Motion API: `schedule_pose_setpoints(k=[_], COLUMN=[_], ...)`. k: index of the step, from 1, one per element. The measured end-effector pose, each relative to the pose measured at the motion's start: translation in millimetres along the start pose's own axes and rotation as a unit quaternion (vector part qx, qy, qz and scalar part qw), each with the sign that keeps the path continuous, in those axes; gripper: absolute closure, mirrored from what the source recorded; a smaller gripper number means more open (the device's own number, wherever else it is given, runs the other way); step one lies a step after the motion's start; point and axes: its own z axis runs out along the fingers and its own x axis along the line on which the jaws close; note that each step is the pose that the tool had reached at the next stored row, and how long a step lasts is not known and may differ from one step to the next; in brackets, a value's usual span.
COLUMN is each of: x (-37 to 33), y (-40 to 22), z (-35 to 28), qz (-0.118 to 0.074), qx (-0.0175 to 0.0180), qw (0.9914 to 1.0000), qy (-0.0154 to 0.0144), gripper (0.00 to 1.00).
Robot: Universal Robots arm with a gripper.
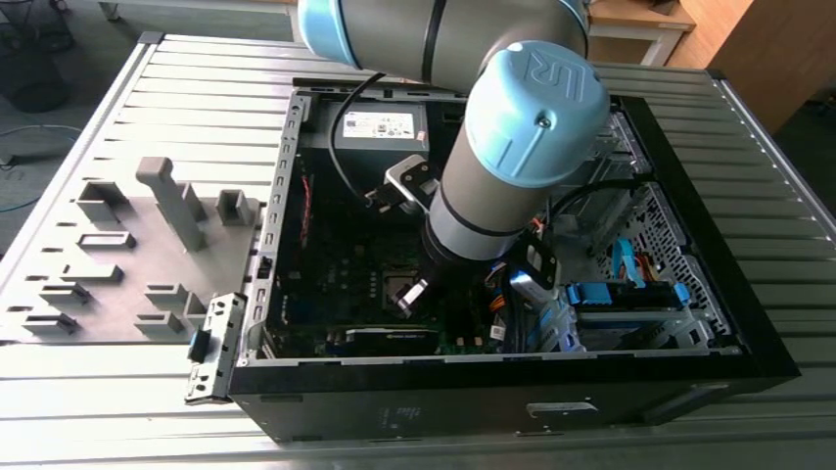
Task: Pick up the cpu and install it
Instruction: 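Install the first cpu locking lever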
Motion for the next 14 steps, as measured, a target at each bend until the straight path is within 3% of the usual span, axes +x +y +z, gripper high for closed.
schedule_pose_setpoints(k=[14], x=[3.9], y=[3.3], z=[0.6], qz=[0.000], qx=[0.0007], qw=[1.00000], qy=[-0.0009], gripper=[0.89])
